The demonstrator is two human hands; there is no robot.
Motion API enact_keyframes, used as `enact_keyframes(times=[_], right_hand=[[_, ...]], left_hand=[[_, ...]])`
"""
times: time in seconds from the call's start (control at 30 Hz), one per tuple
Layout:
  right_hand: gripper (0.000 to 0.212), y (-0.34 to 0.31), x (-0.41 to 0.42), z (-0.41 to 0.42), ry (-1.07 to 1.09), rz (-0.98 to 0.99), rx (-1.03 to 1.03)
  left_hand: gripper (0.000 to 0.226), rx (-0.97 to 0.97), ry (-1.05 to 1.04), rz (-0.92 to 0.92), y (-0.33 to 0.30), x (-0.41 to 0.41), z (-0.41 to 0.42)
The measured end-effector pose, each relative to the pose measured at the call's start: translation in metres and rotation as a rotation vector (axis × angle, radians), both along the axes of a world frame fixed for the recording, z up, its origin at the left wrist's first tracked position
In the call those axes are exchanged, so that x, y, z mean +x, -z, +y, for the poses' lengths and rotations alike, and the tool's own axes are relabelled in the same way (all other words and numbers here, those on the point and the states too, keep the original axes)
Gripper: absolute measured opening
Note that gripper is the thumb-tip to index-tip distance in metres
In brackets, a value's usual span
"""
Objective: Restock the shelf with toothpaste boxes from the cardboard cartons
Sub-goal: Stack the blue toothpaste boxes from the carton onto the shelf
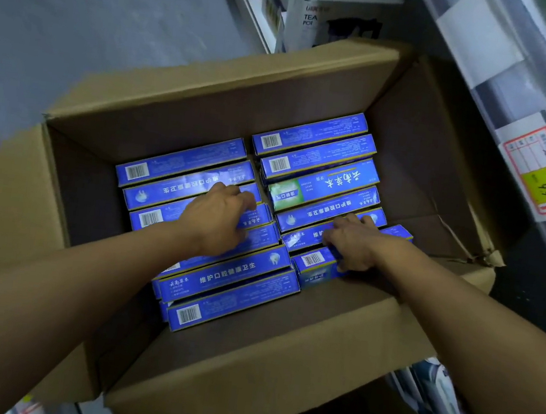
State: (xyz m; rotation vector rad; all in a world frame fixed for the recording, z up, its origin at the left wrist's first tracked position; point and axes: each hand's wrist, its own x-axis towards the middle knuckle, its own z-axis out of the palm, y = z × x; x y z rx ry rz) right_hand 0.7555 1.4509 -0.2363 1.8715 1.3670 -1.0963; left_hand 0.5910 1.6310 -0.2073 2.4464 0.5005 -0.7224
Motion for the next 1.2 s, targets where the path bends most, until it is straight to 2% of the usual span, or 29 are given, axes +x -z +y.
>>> enact_keyframes(times=[0.1,0.23,0.3,0.43,0.47,0.53,0.67,0.73,0.77,0.8,0.87,0.9,0.93,0.97,1.1,1.2], right_hand=[[0.046,-0.01,0.007,-0.001,0.098,0.047,0.034],[0.028,-0.046,0.024,0.012,0.356,0.085,0.327],[0.021,-0.065,0.028,0.026,0.568,0.147,0.447],[0.01,-0.086,0.017,0.051,1.173,0.535,0.578],[0.016,-0.089,0.012,0.056,1.263,0.613,0.585],[0.029,-0.091,0.0,0.066,1.366,0.769,0.576],[0.019,-0.087,-0.026,0.083,1.486,1.034,0.574],[0.016,-0.079,-0.032,0.083,1.6,1.073,0.566],[0.018,-0.074,-0.032,0.081,1.666,1.03,0.558],[0.024,-0.067,-0.029,0.078,1.693,0.89,0.567],[0.04,-0.044,-0.017,0.066,1.552,0.398,0.586],[0.043,-0.032,-0.009,0.058,1.396,0.182,0.589],[0.046,-0.022,-0.001,0.052,1.237,0.046,0.594],[0.049,-0.014,0.008,0.046,1.098,-0.024,0.591],[0.065,0.012,0.031,0.035,0.65,-0.099,0.542],[0.072,0.022,0.036,0.03,0.362,-0.256,0.518]], left_hand=[[0.046,-0.025,-0.06,-0.017,-0.006,-0.001,0.006],[0.051,-0.09,-0.154,-0.066,-0.018,0.0,0.013],[0.053,-0.141,-0.22,-0.1,-0.026,0.003,0.014],[0.051,-0.327,-0.446,-0.154,-0.039,0.01,0.013],[0.049,-0.386,-0.51,-0.16,-0.04,0.012,0.014],[0.044,-0.485,-0.589,-0.191,-0.042,0.012,0.014],[0.034,-0.455,-0.583,-0.228,-0.038,0.008,0.02],[0.031,-0.41,-0.585,-0.247,-0.031,0.006,0.024],[0.03,-0.38,-0.589,-0.258,-0.029,0.004,0.026],[0.029,-0.343,-0.595,-0.26,-0.025,0.003,0.029],[0.03,-0.257,-0.591,-0.253,-0.019,0.0,0.034],[0.031,-0.222,-0.579,-0.254,-0.015,-0.001,0.037],[0.033,-0.199,-0.568,-0.255,-0.013,-0.001,0.04],[0.034,-0.186,-0.556,-0.258,-0.01,-0.001,0.043],[0.034,-0.17,-0.514,-0.271,0.001,0.0,0.05],[0.035,-0.168,-0.513,-0.288,0.007,0.0,0.049]])
